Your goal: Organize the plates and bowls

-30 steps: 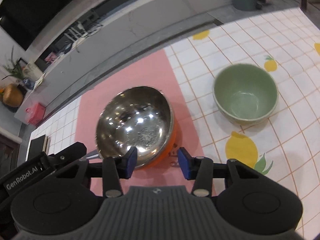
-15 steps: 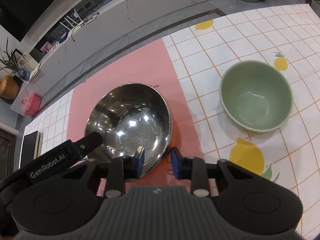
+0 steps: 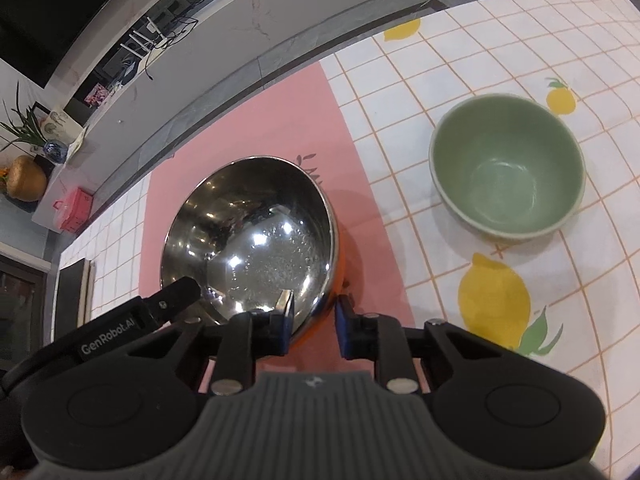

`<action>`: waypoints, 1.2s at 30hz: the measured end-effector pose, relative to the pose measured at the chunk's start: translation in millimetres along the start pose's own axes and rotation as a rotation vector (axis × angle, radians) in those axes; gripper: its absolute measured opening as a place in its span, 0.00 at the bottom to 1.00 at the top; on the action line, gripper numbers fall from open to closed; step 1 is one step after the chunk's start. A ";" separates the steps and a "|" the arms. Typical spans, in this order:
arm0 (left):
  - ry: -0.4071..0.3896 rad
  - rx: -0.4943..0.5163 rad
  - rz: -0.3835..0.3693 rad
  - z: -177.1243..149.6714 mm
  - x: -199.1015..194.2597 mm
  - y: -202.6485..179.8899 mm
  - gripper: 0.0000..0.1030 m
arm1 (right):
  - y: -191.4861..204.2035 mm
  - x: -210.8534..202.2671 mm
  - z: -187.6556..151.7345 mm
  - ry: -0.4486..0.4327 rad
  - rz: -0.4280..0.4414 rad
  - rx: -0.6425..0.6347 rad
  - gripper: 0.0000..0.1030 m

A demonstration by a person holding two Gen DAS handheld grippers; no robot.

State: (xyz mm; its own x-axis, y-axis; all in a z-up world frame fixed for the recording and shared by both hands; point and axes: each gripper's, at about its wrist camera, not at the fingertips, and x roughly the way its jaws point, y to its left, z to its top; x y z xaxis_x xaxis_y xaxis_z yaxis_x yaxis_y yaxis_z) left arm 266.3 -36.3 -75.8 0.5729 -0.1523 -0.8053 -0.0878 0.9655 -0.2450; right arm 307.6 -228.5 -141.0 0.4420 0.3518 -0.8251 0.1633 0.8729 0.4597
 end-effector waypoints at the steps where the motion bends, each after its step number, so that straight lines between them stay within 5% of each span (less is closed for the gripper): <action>1: 0.002 0.002 0.001 -0.5 -3.0 -0.1 0.10 | -0.4 -2.5 -1.9 -0.001 0.005 0.004 0.19; 25: -0.111 -0.037 -0.054 -59.4 -128.6 -20.0 0.10 | -24.6 -128.9 -85.4 -0.082 0.124 0.021 0.16; 36: -0.050 -0.019 -0.082 -108.3 -157.8 -24.4 0.11 | -53.7 -167.0 -136.2 -0.059 0.102 0.013 0.15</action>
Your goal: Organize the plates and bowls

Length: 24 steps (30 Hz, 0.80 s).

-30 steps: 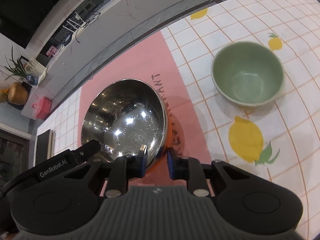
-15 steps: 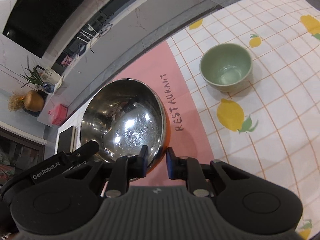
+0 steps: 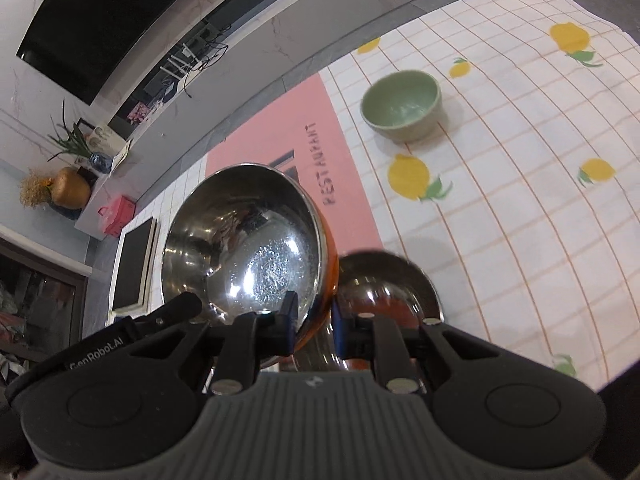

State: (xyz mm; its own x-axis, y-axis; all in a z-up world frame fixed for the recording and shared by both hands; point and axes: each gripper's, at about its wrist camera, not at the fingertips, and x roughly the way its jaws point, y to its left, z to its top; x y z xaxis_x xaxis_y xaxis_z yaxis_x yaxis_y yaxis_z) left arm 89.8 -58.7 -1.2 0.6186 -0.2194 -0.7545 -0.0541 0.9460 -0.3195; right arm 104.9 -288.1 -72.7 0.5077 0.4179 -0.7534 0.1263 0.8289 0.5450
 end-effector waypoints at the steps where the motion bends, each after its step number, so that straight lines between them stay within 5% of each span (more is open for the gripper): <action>1: 0.005 0.001 -0.007 -2.1 -2.6 -0.4 0.11 | -1.9 -3.3 -2.9 0.003 0.002 0.003 0.15; 9: 0.035 0.008 -0.041 -26.6 -10.7 -9.3 0.11 | -17.1 -25.8 -23.5 -0.004 -0.019 0.015 0.15; 24: 0.188 -0.090 -0.080 -39.8 28.8 3.2 0.12 | -48.9 -6.8 -26.2 0.025 -0.060 0.110 0.16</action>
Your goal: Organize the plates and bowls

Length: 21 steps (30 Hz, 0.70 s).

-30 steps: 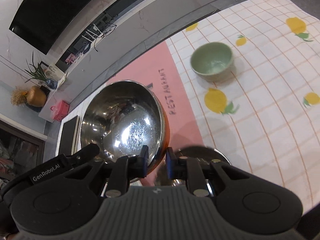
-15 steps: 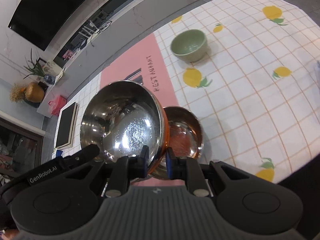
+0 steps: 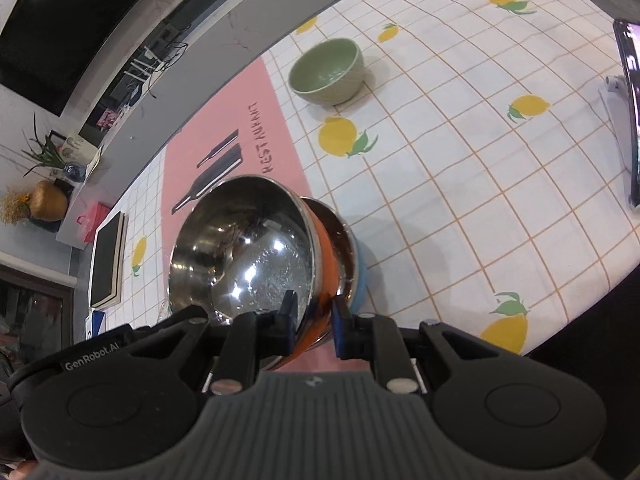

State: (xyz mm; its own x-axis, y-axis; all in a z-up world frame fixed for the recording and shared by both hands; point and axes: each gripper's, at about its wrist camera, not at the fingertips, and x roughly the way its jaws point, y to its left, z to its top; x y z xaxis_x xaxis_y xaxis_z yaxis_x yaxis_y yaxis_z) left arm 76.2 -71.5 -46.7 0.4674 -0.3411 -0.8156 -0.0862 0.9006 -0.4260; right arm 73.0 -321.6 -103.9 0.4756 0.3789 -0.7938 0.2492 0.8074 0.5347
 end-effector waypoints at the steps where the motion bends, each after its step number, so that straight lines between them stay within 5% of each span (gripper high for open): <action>1: 0.002 -0.001 -0.001 -0.4 1.0 -0.2 0.12 | -0.8 1.3 0.8 0.003 0.000 0.005 0.16; 21: 0.042 -0.018 0.026 4.1 15.2 2.5 0.14 | 3.7 15.8 6.2 0.001 -0.034 -0.046 0.15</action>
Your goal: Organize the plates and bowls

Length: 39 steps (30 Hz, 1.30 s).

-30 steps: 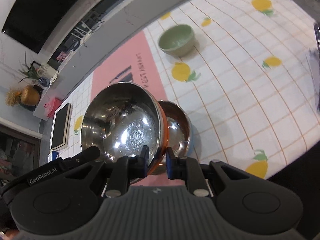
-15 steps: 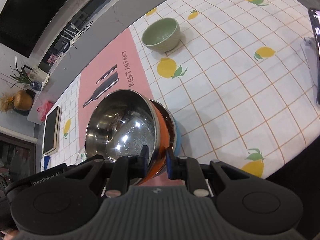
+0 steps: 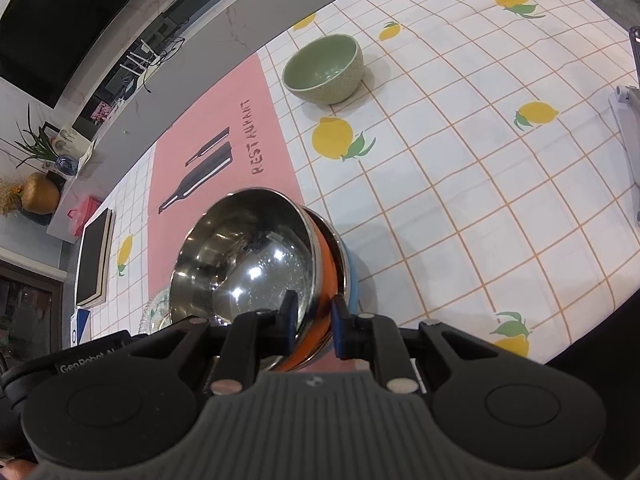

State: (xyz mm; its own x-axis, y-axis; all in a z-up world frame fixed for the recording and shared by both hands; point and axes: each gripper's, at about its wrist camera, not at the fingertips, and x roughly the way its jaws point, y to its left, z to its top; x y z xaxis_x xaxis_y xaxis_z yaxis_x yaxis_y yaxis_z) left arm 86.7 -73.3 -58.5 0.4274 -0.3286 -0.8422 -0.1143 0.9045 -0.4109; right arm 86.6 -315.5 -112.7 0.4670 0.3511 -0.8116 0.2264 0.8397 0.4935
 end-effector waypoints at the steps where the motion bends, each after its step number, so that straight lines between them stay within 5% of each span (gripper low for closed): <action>1: 0.002 0.001 0.001 -0.1 0.9 -0.1 0.14 | 0.4 0.6 0.0 -0.002 -0.005 -0.002 0.15; 14: -0.029 0.022 0.000 0.8 -3.9 -0.2 0.15 | 1.7 0.2 0.9 -0.015 -0.010 -0.025 0.19; 21: -0.077 0.028 -0.020 5.9 -9.6 0.4 0.25 | 7.1 -7.4 3.7 -0.065 -0.019 -0.065 0.24; 24: -0.088 0.026 -0.036 7.8 -9.0 0.8 0.25 | 5.7 -7.2 6.2 -0.080 -0.026 -0.062 0.14; 29: -0.104 0.044 -0.052 8.1 -6.1 -0.5 0.09 | 0.5 -0.6 6.8 -0.085 -0.039 -0.055 0.05; 39: -0.126 0.052 -0.057 13.1 -11.3 0.4 0.09 | -1.0 -2.9 9.1 -0.098 -0.012 -0.058 0.08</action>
State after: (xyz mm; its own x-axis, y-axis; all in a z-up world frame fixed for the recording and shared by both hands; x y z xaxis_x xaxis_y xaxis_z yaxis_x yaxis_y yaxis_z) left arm 93.6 -65.7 -44.7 0.5417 -0.3456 -0.7662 -0.0419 0.8993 -0.4353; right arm 92.8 -321.1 -107.9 0.5466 0.3014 -0.7813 0.1841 0.8669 0.4632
